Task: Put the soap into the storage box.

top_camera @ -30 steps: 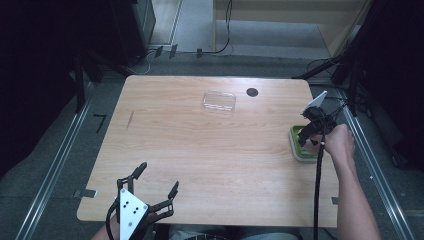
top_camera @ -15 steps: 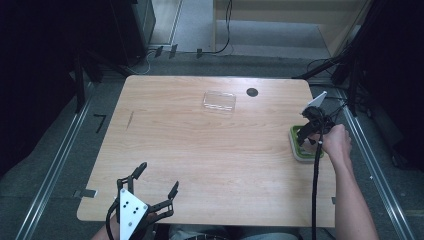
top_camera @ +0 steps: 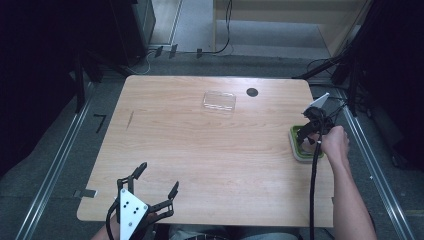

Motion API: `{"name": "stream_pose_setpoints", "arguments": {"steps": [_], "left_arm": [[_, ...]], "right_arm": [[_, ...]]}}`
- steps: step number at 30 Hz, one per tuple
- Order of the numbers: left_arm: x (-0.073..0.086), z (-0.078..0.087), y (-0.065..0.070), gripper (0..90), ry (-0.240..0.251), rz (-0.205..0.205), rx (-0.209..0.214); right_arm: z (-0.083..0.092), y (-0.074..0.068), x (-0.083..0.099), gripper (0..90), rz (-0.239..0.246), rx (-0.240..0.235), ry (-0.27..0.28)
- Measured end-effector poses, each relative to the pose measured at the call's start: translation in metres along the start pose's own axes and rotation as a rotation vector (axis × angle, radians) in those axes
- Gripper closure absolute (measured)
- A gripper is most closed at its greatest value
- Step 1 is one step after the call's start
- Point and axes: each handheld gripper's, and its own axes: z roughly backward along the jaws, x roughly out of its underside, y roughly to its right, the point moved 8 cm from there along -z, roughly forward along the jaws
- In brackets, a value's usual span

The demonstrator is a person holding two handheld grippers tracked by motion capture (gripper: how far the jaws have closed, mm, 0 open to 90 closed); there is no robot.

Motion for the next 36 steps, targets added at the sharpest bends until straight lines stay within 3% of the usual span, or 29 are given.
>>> {"name": "stream_pose_setpoints", "arguments": {"steps": [20, 36], "left_arm": [[0.000, 0.000, 0.000, 9.9, 0.001, -0.002, 0.001], [0.000, 0.000, 0.000, 9.9, 0.002, -0.002, 0.002]], "right_arm": [[-0.009, 0.004, -0.002, 33.5, -0.040, -0.005, 0.007], [-0.012, 0.002, -0.002, 33.5, -0.040, 0.005, 0.002]]}}
